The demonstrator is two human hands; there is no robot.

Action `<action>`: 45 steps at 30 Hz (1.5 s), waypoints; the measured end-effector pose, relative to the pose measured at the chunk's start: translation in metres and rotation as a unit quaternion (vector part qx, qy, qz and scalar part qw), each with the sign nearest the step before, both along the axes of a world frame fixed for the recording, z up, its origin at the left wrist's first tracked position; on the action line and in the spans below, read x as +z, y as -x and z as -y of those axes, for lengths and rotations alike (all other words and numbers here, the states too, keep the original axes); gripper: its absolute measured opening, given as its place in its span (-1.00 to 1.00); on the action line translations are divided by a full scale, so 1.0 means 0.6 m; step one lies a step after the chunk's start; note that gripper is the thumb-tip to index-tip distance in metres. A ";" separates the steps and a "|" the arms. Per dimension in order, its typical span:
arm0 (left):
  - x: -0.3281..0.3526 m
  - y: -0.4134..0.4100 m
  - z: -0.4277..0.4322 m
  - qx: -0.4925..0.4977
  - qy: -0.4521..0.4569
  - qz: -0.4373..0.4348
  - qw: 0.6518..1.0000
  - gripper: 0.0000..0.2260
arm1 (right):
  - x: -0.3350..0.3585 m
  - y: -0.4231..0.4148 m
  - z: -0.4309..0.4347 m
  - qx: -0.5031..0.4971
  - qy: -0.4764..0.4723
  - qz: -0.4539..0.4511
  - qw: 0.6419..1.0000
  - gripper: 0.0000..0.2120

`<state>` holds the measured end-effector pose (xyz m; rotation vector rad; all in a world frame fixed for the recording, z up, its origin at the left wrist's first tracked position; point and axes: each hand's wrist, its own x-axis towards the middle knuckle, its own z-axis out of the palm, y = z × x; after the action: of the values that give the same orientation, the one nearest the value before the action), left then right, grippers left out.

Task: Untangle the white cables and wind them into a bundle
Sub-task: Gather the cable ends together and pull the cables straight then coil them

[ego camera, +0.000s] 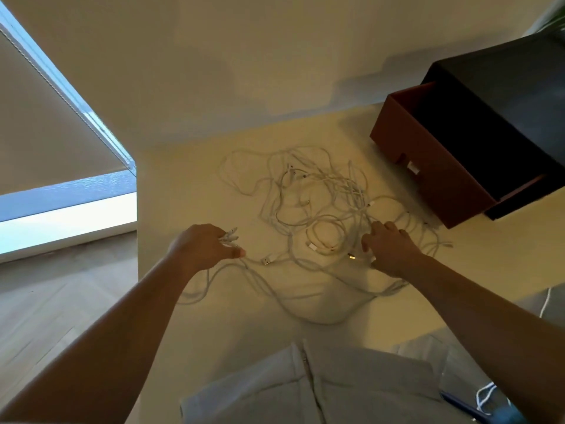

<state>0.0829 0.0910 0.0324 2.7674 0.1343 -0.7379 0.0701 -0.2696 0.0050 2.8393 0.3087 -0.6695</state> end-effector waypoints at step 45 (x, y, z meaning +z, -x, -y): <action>0.095 0.007 0.031 0.223 0.399 0.106 0.883 -0.71 | 0.057 -0.075 -0.183 -0.224 -0.542 -0.078 0.806 -0.78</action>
<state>0.0790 0.0724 0.0896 1.8969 0.3248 -0.2633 0.1153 -0.1601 0.0390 4.0387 -0.0002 -1.0846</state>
